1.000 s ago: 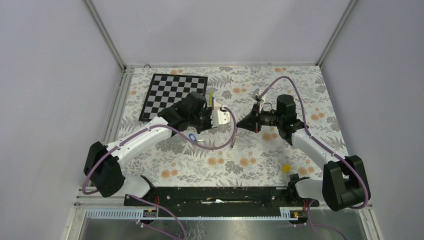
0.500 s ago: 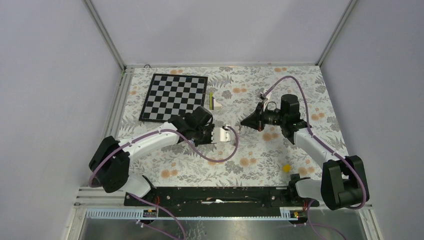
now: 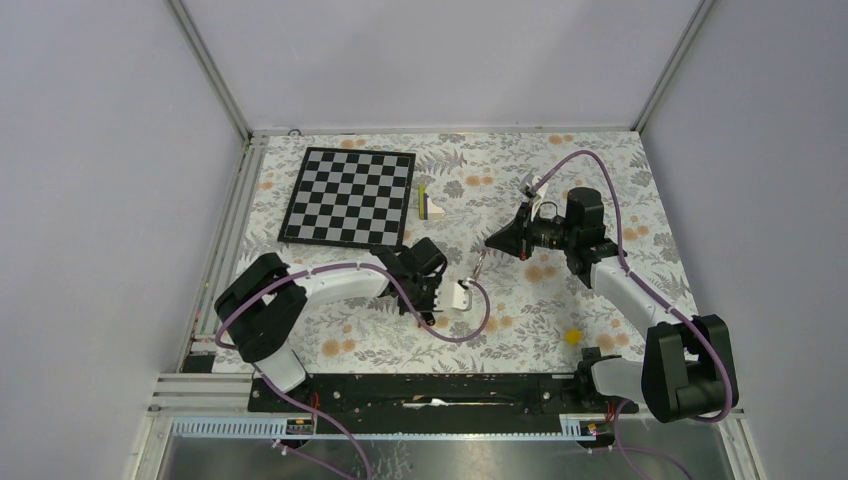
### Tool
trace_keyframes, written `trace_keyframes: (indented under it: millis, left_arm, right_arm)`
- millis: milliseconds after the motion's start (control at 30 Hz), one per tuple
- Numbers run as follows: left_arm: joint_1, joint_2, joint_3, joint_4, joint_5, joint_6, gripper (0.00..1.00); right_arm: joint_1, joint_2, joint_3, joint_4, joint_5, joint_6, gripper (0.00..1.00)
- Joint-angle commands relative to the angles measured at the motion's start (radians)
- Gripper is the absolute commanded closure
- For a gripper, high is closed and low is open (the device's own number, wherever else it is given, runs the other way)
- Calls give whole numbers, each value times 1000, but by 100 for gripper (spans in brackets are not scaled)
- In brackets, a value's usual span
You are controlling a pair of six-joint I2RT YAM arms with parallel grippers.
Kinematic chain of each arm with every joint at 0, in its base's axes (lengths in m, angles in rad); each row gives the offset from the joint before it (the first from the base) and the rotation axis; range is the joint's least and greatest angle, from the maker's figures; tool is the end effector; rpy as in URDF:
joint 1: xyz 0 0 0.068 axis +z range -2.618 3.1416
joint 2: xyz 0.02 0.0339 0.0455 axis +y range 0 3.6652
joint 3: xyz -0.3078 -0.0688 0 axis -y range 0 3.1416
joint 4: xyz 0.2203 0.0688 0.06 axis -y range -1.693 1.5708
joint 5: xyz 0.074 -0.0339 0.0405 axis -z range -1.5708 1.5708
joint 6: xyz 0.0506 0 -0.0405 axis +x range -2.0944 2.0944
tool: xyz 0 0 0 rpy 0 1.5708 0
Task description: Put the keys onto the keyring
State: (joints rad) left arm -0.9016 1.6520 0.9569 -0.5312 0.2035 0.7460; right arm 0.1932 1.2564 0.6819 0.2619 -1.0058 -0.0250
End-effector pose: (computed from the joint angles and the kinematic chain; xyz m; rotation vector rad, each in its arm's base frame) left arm 0.1746 -0.2372 0.2090 2.0858 1.8638 -0.3225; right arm 0.2259 0.0877 0.3058 -0.8756 1.6421 1.0526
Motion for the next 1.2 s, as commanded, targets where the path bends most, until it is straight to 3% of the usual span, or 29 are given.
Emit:
trace_keyframes:
  millis: [0,233,533,767,1167]
  left_arm:
    - [-10,20,27,42,6,-31,99]
    - [-10,-13,28,49,27,-56,100]
    - [-2,-176,44,91,-16,-29,100]
    - [3,-214,200,43,7,-8,100]
    - [2,-110,441,36,-5,-53,100]
  right_arm:
    - [-7,-21,35,5,-5,-24,100]
    - [-8,-14,33,5,-7,-26,100]
    - [-7,-17,36,13,8,0,100]
    - [-7,-23,58,2,25,76,100]
    - [12,-8,62,62,-3,192,100]
